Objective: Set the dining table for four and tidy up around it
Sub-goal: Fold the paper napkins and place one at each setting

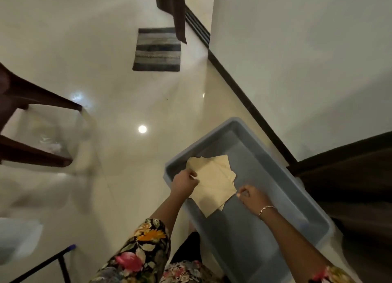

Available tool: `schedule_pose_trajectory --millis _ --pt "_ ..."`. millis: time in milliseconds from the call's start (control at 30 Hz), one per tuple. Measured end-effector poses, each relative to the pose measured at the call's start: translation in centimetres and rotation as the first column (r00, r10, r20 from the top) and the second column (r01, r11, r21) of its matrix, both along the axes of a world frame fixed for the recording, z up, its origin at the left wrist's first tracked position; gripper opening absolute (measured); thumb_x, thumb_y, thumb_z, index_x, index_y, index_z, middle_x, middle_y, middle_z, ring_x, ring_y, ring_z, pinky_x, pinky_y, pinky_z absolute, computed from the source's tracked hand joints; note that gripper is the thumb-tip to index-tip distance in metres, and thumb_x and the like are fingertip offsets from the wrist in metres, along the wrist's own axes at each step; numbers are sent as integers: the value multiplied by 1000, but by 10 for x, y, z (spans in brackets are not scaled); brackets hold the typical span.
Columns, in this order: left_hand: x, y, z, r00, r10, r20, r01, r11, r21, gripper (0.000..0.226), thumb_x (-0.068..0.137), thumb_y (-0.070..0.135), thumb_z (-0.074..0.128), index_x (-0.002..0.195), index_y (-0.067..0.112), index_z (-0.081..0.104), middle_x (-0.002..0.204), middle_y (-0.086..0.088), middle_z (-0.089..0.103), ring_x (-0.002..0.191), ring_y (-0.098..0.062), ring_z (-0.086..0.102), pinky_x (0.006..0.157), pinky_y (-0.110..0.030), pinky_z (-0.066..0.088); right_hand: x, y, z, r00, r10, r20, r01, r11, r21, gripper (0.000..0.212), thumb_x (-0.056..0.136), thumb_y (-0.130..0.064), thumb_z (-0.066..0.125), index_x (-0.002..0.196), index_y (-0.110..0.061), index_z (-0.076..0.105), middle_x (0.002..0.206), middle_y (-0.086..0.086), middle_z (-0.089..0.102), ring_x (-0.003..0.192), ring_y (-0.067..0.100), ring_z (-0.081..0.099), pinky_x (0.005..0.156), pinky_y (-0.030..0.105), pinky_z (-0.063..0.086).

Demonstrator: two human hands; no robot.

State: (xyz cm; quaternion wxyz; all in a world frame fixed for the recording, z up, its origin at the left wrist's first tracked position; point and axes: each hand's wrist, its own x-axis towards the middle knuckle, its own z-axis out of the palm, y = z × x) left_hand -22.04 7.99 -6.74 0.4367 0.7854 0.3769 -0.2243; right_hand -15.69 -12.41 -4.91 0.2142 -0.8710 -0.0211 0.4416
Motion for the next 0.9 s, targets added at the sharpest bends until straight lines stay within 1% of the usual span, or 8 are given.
schedule_pose_trajectory --millis 200,333,400,467,567,700,767,900 --pt "29 6 -60 987 -151 -60 154 987 51 35 90 20 59 124 15 54 125 -4 57 115 -21 54 97 -31 44 33 31 -57 992 -123 -32 123 992 -5 22 90 -7 51 109 -6 61 94 4 57 93 23 56 78 22 39" --pt "37 9 -85 964 -246 -100 253 965 65 41 91 22 57 130 16 48 129 -5 55 118 -22 52 98 -34 45 39 46 -86 994 -70 -84 70 998 6 32 87 5 46 116 -3 58 117 11 59 111 24 55 86 18 36" --pt "40 9 -92 954 -275 -119 285 955 83 42 90 24 59 129 16 48 128 -4 55 116 -22 53 96 -32 46 42 51 -99 996 -45 -82 46 999 12 37 85 5 48 119 -7 57 123 10 56 113 26 54 96 24 40" --pt "44 8 -96 947 -291 -137 304 948 91 40 89 26 61 126 16 50 124 -3 56 113 -21 55 91 -30 46 46 53 -108 997 -40 -61 40 999 -5 38 83 4 54 119 -7 57 118 9 56 110 26 55 98 29 41" --pt "47 9 -99 939 -307 -156 319 946 58 23 87 24 64 108 16 58 110 -3 60 101 -20 57 84 -29 46 50 54 -113 993 -64 -95 63 998 -16 40 81 -1 63 119 -8 54 92 3 56 93 21 55 87 26 41" --pt "48 9 -97 934 -324 -151 332 943 33 9 87 20 61 88 15 54 90 -5 58 89 -23 56 78 -34 48 56 54 -114 993 -29 -115 30 1000 5 21 76 -7 71 93 -16 61 64 -9 46 78 16 48 67 21 37" --pt "46 9 -97 942 -314 -119 320 947 34 9 89 21 59 93 14 56 93 -6 62 91 -24 59 80 -37 49 55 54 -114 996 31 -81 -31 1000 5 21 75 -10 72 72 -20 53 66 -8 48 77 17 48 70 23 37" --pt "39 7 -90 975 -219 -45 220 975 25 16 88 17 59 104 19 56 88 6 56 92 -19 59 83 -36 50 50 49 -104 998 60 -22 -59 997 41 25 79 -15 68 68 -22 48 79 -1 54 78 17 50 70 21 36"
